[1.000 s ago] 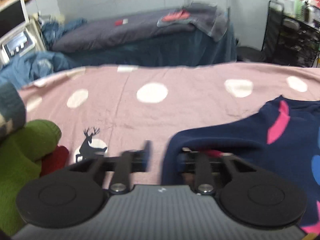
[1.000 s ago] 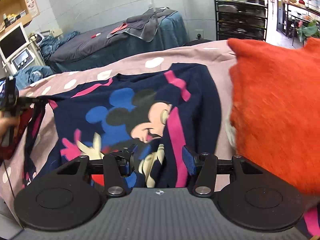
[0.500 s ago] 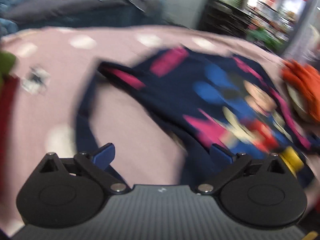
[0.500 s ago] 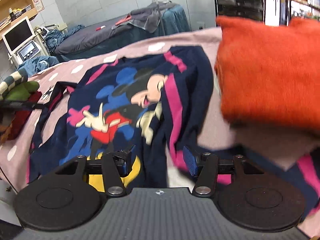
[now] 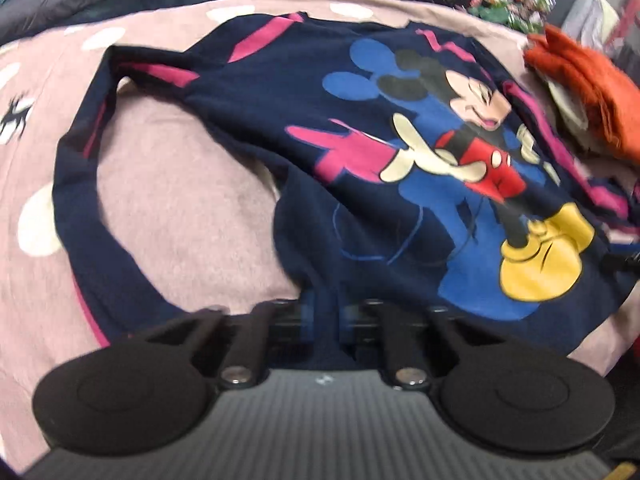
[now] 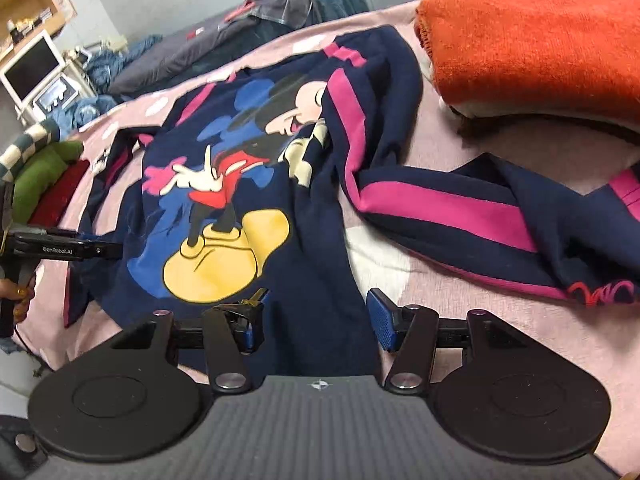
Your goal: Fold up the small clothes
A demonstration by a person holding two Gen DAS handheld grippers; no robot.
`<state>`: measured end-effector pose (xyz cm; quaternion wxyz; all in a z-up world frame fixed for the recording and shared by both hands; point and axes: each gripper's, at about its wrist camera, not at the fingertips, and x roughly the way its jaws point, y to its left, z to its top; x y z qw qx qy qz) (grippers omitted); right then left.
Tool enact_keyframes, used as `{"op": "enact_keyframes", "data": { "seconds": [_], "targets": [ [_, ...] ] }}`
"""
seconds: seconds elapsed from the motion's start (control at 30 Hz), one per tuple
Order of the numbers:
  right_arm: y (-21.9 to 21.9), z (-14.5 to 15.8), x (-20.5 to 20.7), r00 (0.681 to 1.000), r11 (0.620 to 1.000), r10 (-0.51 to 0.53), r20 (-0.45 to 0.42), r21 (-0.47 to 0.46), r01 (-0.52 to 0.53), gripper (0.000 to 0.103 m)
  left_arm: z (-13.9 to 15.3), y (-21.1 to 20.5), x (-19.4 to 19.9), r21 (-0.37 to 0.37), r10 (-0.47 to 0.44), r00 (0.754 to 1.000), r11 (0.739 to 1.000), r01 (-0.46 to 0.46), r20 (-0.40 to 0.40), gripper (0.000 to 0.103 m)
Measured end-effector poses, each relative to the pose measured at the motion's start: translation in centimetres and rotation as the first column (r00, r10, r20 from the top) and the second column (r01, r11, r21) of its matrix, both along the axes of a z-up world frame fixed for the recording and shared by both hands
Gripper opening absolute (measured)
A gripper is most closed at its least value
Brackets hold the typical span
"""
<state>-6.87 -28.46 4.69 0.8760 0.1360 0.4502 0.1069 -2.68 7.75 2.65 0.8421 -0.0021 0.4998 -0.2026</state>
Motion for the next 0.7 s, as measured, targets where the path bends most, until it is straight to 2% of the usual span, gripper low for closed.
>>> {"op": "enact_keyframes", "data": {
  "seconds": [0.03, 0.07, 0.1, 0.17, 0.23, 0.3, 0.4, 0.47, 0.5, 0.53, 0.57, 0.6, 0.63, 0.7],
  "targets": [
    [0.2, 0.0, 0.0, 1.0, 1.0, 0.001, 0.002, -0.005, -0.001, 0.067, 0.4, 0.5, -0.2, -0.009, 0.009, 1.0, 1.0, -0.009, 0.001, 0.007],
    [0.3, 0.2, 0.0, 1.0, 1.0, 0.007, 0.005, -0.01, -0.007, 0.038, 1.3, 1.2, -0.6, -0.01, 0.015, 1.0, 1.0, -0.015, 0.011, 0.006],
    [0.3, 0.2, 0.1, 1.0, 1.0, 0.027, 0.001, 0.01, -0.027, 0.014, 2.1, 1.9, -1.0, -0.006, 0.027, 0.999, 1.0, -0.027, 0.018, 0.005],
    [-0.2, 0.6, -0.1, 1.0, 0.996, 0.027, -0.001, 0.089, -0.027, 0.013, 4.1, 3.8, -2.1, 0.008, 0.068, 0.997, 0.998, -0.068, 0.047, 0.002],
    [-0.9, 1.4, -0.5, 1.0, 0.986, 0.021, 0.007, 0.166, -0.022, 0.008, 5.9, 5.8, -3.2, 0.034, 0.11, 0.992, 0.993, -0.112, 0.061, 0.002],
    [-1.4, 2.3, -1.1, 0.999, 0.979, 0.022, 0.023, 0.201, -0.026, 0.007, 6.5, 7.7, -3.8, 0.047, 0.163, 0.985, 0.985, -0.166, 0.061, 0.002],
    [-1.3, 2.5, -1.6, 0.999, 0.984, 0.048, -0.008, 0.171, -0.046, 0.005, 5.3, 8.8, -3.2, 0.08, 0.209, 0.978, 0.974, -0.211, 0.025, 0.005],
    [-1.2, 1.6, -1.9, 0.999, 0.989, 0.046, -0.029, 0.145, -0.042, 0.006, 4.6, 8.4, -2.7, 0.022, 0.196, 0.981, 0.98, -0.195, -0.014, 0.019],
    [-1.1, 1.2, -1.8, 0.998, 0.993, 0.033, -0.05, 0.118, -0.027, 0.008, 4.6, 7.8, -2.7, -0.016, 0.183, 0.983, 0.983, -0.184, -0.008, 0.04],
    [-1.3, 0.7, -1.8, 0.997, 0.994, 0.012, -0.071, 0.108, -0.004, 0.018, 4.5, 7.1, -2.5, -0.032, 0.168, 0.986, 0.985, -0.168, -0.001, 0.067],
    [-1.6, 0.4, -1.9, 0.997, 0.992, -0.011, -0.08, 0.122, 0.02, 0.024, 4.4, 6.3, -2.3, -0.034, 0.151, 0.988, 0.988, -0.151, 0.006, 0.079],
    [-2.1, 0.3, -2.1, 0.996, 0.988, -0.037, -0.078, 0.144, 0.048, 0.037, 4.3, 5.4, -2.2, -0.027, 0.129, 0.991, 0.991, -0.129, 0.016, 0.096],
    [-2.5, 0.4, -2.3, 0.995, 0.984, -0.057, -0.077, 0.164, 0.069, 0.046, 4.1, 4.5, -2.0, -0.014, 0.103, 0.994, 0.995, -0.102, 0.026, 0.1],
    [-3.0, 0.6, -2.5, 0.995, 0.98, -0.073, -0.068, 0.183, 0.085, 0.06, 3.0, 2.8, -1.3, 0.033, 0.063, 0.998, 0.997, -0.064, 0.03, 0.1]
  ]
}}
